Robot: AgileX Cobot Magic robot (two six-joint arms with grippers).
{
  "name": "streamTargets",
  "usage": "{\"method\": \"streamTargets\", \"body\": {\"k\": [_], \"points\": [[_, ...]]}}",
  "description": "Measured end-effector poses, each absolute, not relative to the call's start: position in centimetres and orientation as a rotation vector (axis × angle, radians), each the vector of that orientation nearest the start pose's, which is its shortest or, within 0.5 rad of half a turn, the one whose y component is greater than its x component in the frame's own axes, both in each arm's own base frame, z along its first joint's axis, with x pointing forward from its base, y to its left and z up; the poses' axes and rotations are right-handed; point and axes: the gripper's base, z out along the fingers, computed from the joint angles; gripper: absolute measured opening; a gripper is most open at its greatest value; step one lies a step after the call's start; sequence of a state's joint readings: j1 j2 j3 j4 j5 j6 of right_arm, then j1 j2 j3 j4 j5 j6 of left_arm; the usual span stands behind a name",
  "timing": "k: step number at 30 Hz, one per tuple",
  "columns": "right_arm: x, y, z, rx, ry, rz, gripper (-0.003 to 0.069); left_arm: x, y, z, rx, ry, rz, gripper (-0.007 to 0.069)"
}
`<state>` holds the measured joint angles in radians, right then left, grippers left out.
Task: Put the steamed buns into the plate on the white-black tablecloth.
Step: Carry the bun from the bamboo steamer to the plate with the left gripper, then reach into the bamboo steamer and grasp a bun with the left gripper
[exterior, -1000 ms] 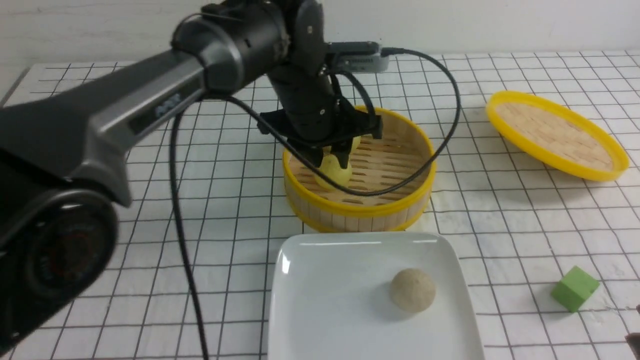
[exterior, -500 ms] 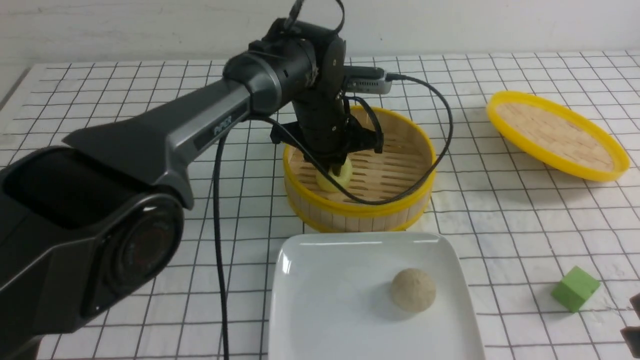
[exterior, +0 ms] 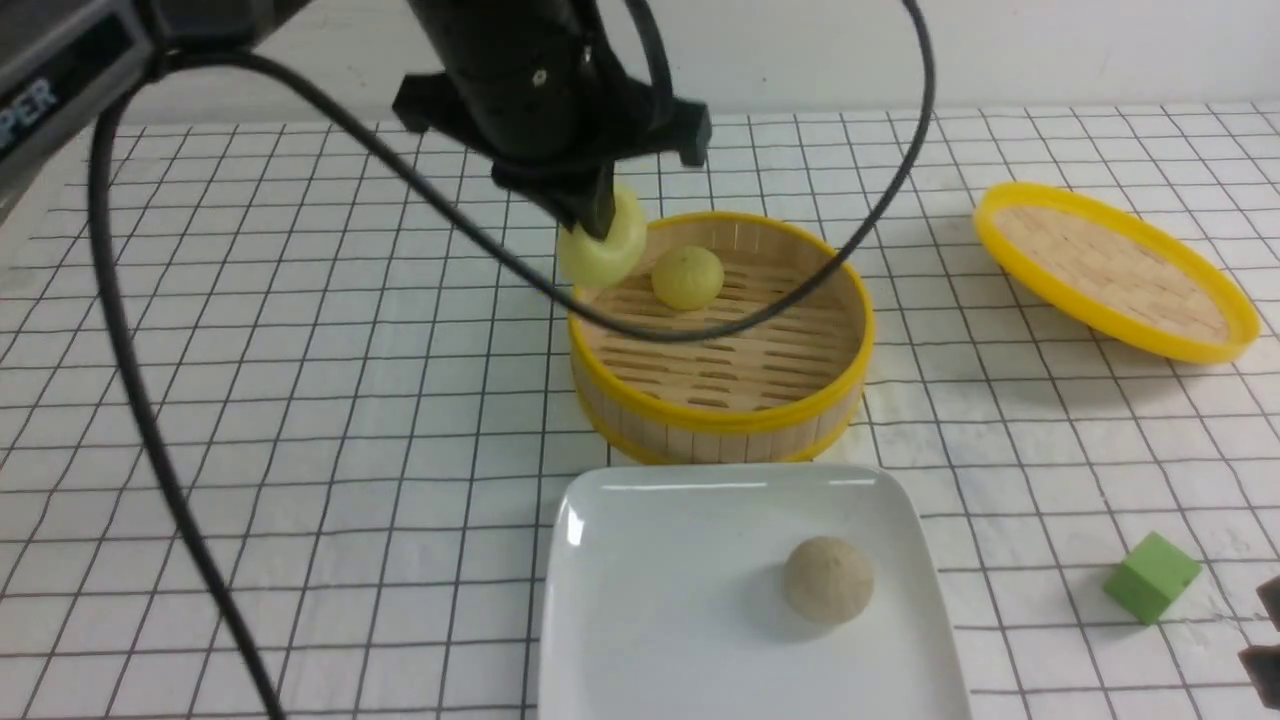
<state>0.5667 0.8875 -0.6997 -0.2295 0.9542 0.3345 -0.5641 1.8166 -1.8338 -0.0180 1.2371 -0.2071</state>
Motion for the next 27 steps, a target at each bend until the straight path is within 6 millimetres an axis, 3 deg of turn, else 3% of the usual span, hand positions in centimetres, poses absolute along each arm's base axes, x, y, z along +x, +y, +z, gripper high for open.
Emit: {"method": "streamTargets", "body": {"k": [3, 4, 7, 11, 13, 19, 21, 22, 25, 27], "points": [[13.4, 6.5, 28.6, -0.406, 2.552, 0.037, 0.0001, 31.8, -21.1, 31.6, 0.493, 2.840, -0.290, 0.0024], [13.4, 6.5, 28.6, -0.406, 2.553, 0.037, 0.0002, 31.3, -21.2, 29.1, 0.506, 2.924, -0.313, 0.0027], [13.4, 6.5, 28.6, -0.406, 2.553, 0.037, 0.0005, 31.2, -21.7, 24.8, 0.494, 2.990, -0.371, 0.0045], [13.4, 6.5, 28.6, -0.406, 2.553, 0.037, 0.0008, 32.0, -22.4, 22.1, 0.457, 2.987, -0.391, 0.0107], [13.4, 6.5, 28.6, -0.406, 2.553, 0.037, 0.0010, 32.5, -22.7, 21.1, 0.441, 2.971, -0.398, 0.0190], [13.4, 6.5, 28.6, -0.406, 2.553, 0.037, 0.0017, 33.1, -23.0, 21.0, 0.424, 2.930, -0.417, 0.0412], [13.4, 6.5, 28.6, -0.406, 2.552, 0.037, 0.0019, 33.2, -23.0, 21.3, 0.424, 2.927, -0.420, 0.0433], [13.4, 6.5, 28.6, -0.406, 2.552, 0.037, 0.0020, 33.6, -23.2, 22.3, 0.404, 2.916, -0.428, 0.0453], [13.4, 6.5, 28.6, -0.406, 2.552, 0.037, 0.0022, 34.4, -23.6, 24.3, 0.401, 2.883, -0.417, 0.0437], [13.4, 6.6, 28.6, -0.406, 2.553, 0.039, 0.0023, 35.6, -23.9, 26.7, 0.419, 2.831, -0.372, 0.0350]]}}
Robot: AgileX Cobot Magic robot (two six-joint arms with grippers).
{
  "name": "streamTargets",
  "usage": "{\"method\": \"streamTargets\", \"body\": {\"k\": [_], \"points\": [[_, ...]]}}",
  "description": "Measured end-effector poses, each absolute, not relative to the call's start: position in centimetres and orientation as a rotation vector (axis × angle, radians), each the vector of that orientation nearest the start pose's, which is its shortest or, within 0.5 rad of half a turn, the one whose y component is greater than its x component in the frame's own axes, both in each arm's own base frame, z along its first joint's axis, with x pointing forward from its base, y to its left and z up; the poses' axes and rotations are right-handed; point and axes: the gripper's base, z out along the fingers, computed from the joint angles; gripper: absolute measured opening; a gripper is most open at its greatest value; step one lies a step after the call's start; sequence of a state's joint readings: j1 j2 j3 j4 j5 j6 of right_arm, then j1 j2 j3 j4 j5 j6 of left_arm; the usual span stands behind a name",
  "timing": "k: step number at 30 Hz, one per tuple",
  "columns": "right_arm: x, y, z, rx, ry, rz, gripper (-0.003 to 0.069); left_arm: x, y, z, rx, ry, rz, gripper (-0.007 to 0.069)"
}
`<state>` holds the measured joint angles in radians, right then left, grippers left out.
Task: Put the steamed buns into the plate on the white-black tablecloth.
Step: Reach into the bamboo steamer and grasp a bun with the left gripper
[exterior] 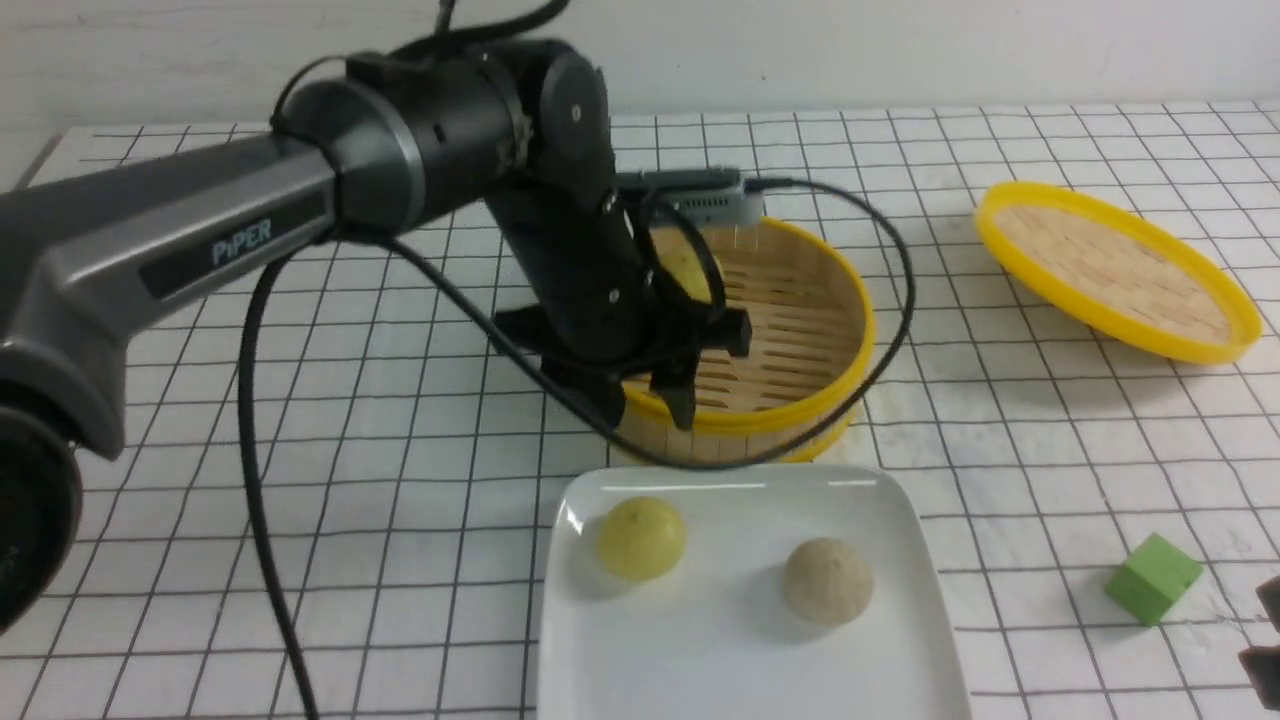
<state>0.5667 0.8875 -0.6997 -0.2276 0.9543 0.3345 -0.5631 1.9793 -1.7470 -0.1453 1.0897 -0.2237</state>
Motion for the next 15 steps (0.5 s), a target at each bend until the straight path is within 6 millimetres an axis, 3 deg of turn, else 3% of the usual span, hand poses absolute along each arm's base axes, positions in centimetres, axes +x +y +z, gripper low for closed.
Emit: {"method": "streamTargets", "body": {"k": [1, 2, 3, 4, 6, 8, 11, 15], "points": [[13.4, 6.6, 28.6, -0.406, 2.553, 0.039, 0.0025, 36.3, -24.1, 27.8, 0.430, 2.803, -0.347, 0.0278], [13.4, 6.6, 28.6, -0.406, 2.553, 0.039, 0.0026, 36.5, -24.1, 28.0, 0.429, 2.798, -0.344, 0.0265], [13.4, 6.6, 28.6, -0.406, 2.553, 0.039, 0.0027, 37.5, -24.5, 29.1, 0.427, 2.768, -0.322, 0.0152], [13.4, 6.6, 28.6, -0.406, 2.552, 0.040, 0.0029, 38.2, -24.8, 29.5, 0.424, 2.752, -0.316, 0.0089], [13.4, 6.6, 28.6, -0.406, 2.550, 0.041, 0.0032, 39.4, -25.5, 29.4, 0.418, 2.742, -0.317, 0.0031], [13.4, 6.6, 28.6, -0.405, 2.551, 0.044, 0.0035, 40.6, -26.3, 29.5, 0.390, 2.712, -0.337, 0.0006], [13.4, 6.6, 28.6, -0.402, 2.554, 0.052, 0.0039, 42.9, -27.7, 28.1, 0.305, 2.686, -0.375, 0.0002], [13.4, 6.8, 28.6, -0.394, 2.556, 0.078, 0.0047, 44.6, -28.5, 26.9, 0.224, 2.641, -0.387, 0.0050]]}}
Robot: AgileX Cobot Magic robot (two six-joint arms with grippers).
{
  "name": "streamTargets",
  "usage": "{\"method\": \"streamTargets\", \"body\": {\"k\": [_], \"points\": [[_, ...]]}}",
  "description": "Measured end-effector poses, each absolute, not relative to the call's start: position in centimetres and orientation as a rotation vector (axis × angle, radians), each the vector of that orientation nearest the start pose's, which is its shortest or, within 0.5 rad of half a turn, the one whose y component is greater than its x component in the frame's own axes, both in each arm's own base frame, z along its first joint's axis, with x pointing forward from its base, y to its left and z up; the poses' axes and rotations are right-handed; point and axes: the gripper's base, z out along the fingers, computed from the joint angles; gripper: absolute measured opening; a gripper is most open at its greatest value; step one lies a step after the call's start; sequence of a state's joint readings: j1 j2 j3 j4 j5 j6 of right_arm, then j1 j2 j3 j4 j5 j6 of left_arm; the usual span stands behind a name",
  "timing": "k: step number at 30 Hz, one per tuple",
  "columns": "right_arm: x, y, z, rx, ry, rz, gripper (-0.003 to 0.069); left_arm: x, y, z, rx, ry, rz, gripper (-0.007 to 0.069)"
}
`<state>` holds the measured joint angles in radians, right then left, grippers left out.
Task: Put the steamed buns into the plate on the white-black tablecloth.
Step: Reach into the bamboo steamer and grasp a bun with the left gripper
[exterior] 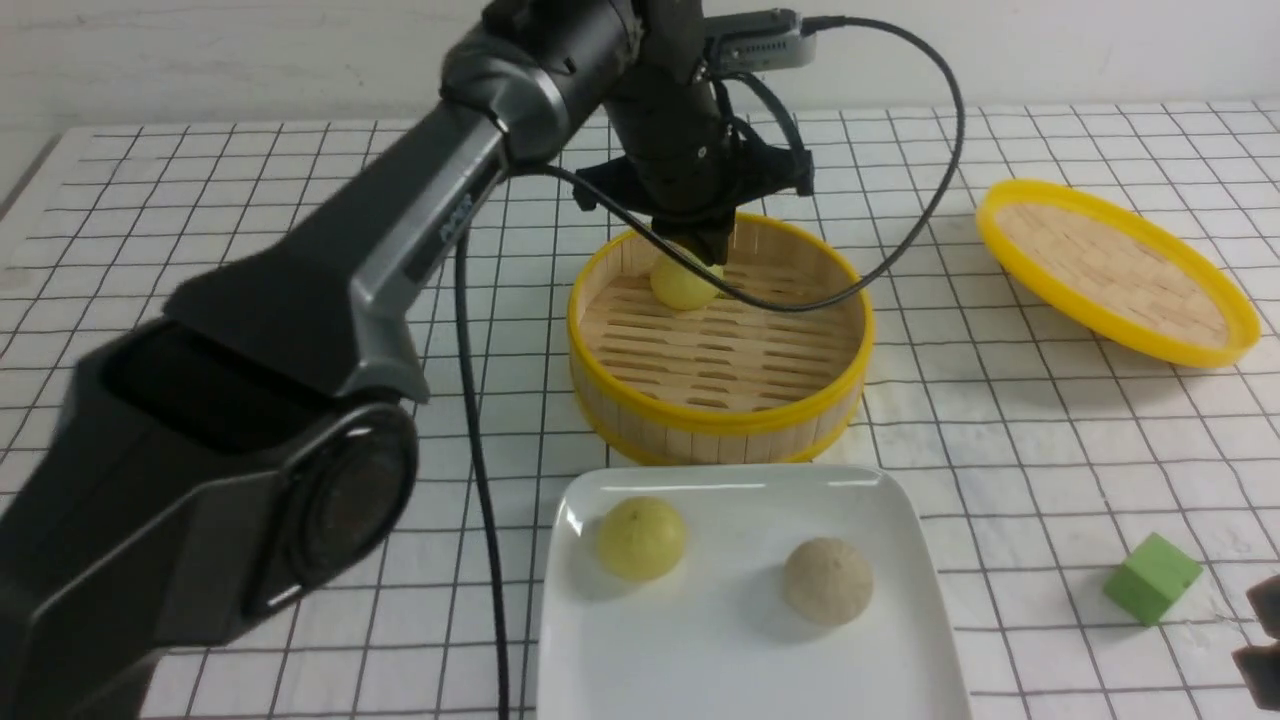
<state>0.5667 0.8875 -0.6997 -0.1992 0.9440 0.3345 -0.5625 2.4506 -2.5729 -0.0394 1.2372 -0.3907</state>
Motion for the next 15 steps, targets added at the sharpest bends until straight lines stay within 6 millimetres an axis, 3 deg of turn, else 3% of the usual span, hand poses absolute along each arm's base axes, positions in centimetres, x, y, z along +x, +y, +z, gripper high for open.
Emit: {"method": "streamTargets", "body": {"k": [4, 8, 11, 15], "points": [[13.4, 6.9, 28.6, -0.391, 2.553, 0.091, 0.0053, 45.8, -28.7, 25.2, 0.159, 2.620, -0.342, 0.0153], [13.4, 6.9, 28.6, -0.391, 2.548, 0.094, 0.0060, 47.0, -28.5, 23.2, 0.086, 2.578, -0.257, 0.0325], [13.4, 6.9, 28.6, -0.387, 2.552, 0.103, 0.0064, 47.8, -28.6, 22.0, 0.063, 2.546, -0.228, 0.0399], [13.3, 7.1, 28.6, -0.379, 2.555, 0.126, 0.0069, 48.0, -28.7, 20.8, 0.031, 2.558, -0.218, 0.0399]]}}
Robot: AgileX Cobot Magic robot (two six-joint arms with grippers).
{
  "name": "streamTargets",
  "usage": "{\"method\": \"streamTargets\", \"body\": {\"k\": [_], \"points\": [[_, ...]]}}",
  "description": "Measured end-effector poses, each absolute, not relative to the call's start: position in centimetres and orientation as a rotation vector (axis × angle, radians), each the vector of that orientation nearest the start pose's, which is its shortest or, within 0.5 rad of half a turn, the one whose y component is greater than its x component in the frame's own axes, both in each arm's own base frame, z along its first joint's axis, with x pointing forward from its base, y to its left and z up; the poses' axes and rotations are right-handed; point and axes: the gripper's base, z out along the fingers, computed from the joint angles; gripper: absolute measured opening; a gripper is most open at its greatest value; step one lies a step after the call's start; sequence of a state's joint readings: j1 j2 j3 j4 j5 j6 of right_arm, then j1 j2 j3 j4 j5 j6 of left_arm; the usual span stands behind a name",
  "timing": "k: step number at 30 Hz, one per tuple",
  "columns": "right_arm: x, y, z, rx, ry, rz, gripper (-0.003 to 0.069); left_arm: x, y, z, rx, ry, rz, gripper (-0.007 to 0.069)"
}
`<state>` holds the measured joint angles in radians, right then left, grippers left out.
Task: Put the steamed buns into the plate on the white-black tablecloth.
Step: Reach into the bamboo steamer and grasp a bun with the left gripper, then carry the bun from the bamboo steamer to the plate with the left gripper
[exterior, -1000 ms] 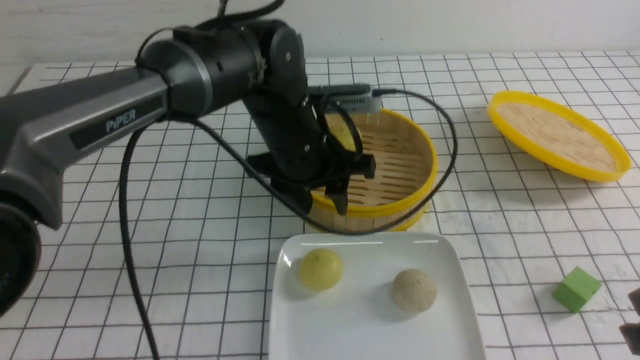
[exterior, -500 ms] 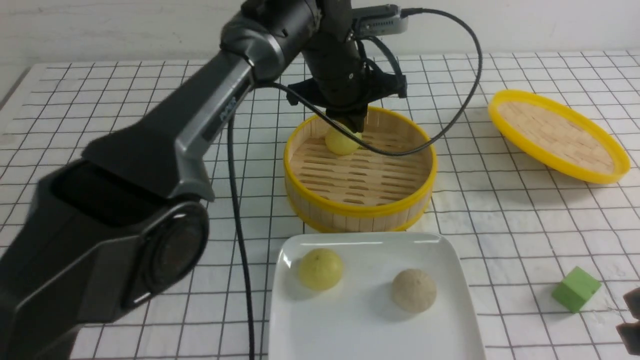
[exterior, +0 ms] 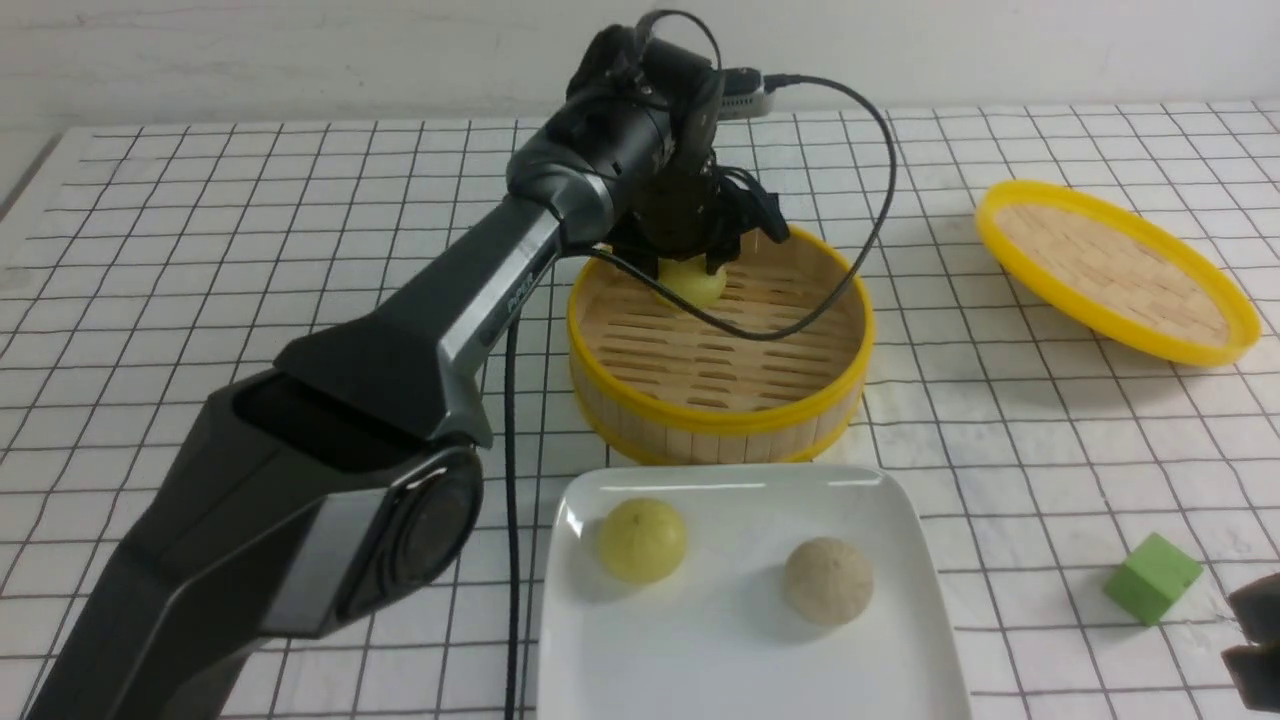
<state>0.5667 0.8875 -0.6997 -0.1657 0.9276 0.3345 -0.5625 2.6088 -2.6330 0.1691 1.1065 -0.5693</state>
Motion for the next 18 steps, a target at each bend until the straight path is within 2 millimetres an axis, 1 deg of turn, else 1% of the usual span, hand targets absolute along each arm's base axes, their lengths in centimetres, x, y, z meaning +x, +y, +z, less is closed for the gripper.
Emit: {"method": "streamTargets", "body": {"k": [2, 3, 4, 5, 6, 7, 8, 9, 10, 11, 12, 13, 14, 15, 16, 18], "points": [[13.3, 7.1, 28.6, -0.376, 2.556, 0.138, 0.0073, 47.9, -28.6, 20.7, 0.006, 2.576, -0.211, 0.0311], [13.3, 7.2, 28.6, -0.373, 2.558, 0.144, 0.0075, 47.8, -28.5, 20.8, 0.003, 2.586, -0.204, 0.0253], [13.3, 7.2, 28.6, -0.373, 2.558, 0.144, 0.0076, 47.8, -28.5, 20.8, 0.003, 2.588, -0.202, 0.0240], [13.3, 7.2, 28.6, -0.370, 2.561, 0.152, 0.0078, 47.6, -28.3, 21.2, 0.007, 2.602, -0.187, 0.0119], [13.3, 7.2, 28.6, -0.369, 2.562, 0.155, 0.0079, 47.6, -28.3, 21.3, 0.012, 2.603, -0.184, 0.0107], [13.2, 7.2, 28.6, -0.368, 2.563, 0.159, 0.0080, 47.4, -28.2, 21.8, 0.025, 2.607, -0.182, 0.0062], [13.2, 7.3, 28.6, -0.366, 2.565, 0.164, 0.0080, 47.1, -28.2, 23.2, 0.055, 2.593, -0.197, 0.0031], [13.2, 7.3, 28.6, -0.365, 2.565, 0.165, 0.0080, 47.1, -28.2, 23.2, 0.055, 2.593, -0.197, 0.0031], [13.2, 7.3, 28.6, -0.364, 2.568, 0.169, 0.0083, 46.8, -28.1, 25.5, 0.112, 2.542, -0.234, 0.0022], [13.2, 7.3, 28.6, -0.363, 2.569, 0.171, 0.0083, 46.5, -28.0, 27.0, 0.144, 2.507, -0.252, 0.0021], [13.2, 7.3, 28.6, -0.361, 2.569, 0.176, 0.0085, 45.8, -27.8, 30.0, 0.193, 2.445, -0.292, 0.0021], [13.2, 7.3, 28.6, -0.361, 2.571, 0.177, 0.0086, 45.3, -27.6, 31.6, 0.223, 2.411, -0.309, 0.0021], [13.2, 7.3, 28.6, -0.361, 2.571, 0.177, 0.0086, 45.0, -27.4, 32.6, 0.229, 2.394, -0.323, 0.0021], [13.2, 7.3, 28.6, -0.360, 2.572, 0.178, 0.0087, 43.4, -26.6, 36.8, 0.270, 2.309, -0.364, 0.0021], [13.2, 7.3, 28.5, -0.359, 2.573, 0.179, 0.0089, 42.2, -26.0, 39.4, 0.291, 2.257, -0.388, 0.0021], [13.1, 7.3, 28.5, -0.359, 2.575, 0.180, 0.0090, 39.9, -24.8, 43.3, 0.325, 2.187, -0.426, 0.0021]]}}
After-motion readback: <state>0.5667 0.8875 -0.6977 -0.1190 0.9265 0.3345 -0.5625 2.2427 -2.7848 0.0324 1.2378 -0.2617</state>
